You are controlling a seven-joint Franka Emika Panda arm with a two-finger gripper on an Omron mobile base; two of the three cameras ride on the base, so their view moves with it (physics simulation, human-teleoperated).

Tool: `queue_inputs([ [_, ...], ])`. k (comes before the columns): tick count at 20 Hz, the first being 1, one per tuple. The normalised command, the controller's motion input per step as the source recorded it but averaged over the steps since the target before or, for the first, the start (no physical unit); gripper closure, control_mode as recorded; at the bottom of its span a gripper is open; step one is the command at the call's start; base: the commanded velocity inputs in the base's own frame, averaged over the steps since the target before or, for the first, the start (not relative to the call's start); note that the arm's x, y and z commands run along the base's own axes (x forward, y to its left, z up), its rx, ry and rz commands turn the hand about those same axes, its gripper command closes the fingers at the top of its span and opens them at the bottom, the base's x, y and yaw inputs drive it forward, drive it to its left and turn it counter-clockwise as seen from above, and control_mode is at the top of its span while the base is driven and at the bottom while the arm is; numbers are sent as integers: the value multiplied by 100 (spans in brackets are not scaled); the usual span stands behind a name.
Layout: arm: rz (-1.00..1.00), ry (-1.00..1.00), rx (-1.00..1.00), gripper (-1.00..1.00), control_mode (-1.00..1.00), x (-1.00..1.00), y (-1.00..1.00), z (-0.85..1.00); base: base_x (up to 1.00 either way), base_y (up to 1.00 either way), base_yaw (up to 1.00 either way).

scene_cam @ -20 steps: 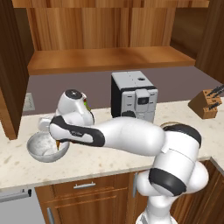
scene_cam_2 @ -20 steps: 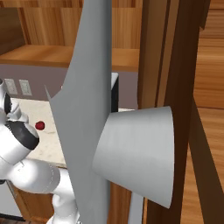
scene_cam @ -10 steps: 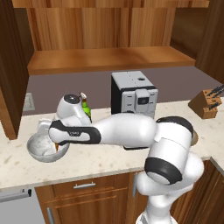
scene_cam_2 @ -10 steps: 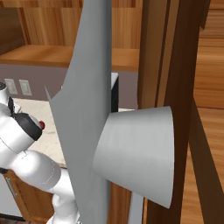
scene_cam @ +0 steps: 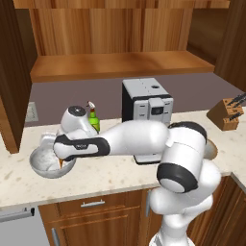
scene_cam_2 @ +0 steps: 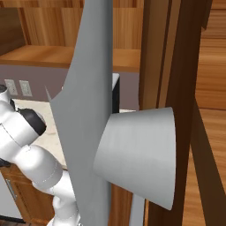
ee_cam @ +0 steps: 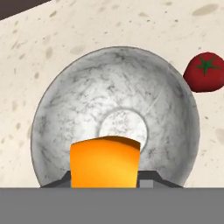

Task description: Pick both bowls and place them on the counter. Then place the cheese in one bowl and place the tomato in the other bowl.

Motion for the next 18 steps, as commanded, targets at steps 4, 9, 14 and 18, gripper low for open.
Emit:
queue_inputs([
  [4, 0, 0, -2, 100, -100, 0, 9, -4, 0, 0, 0],
  [9, -2, 0, -2, 100, -100, 0, 2, -6, 0, 0, 0],
  [14, -1, 0, -1, 100, -100, 0, 0, -9, 0, 0, 0],
  [18, 0, 0, -2, 100, -100, 7, 0, -10, 0, 0, 0],
])
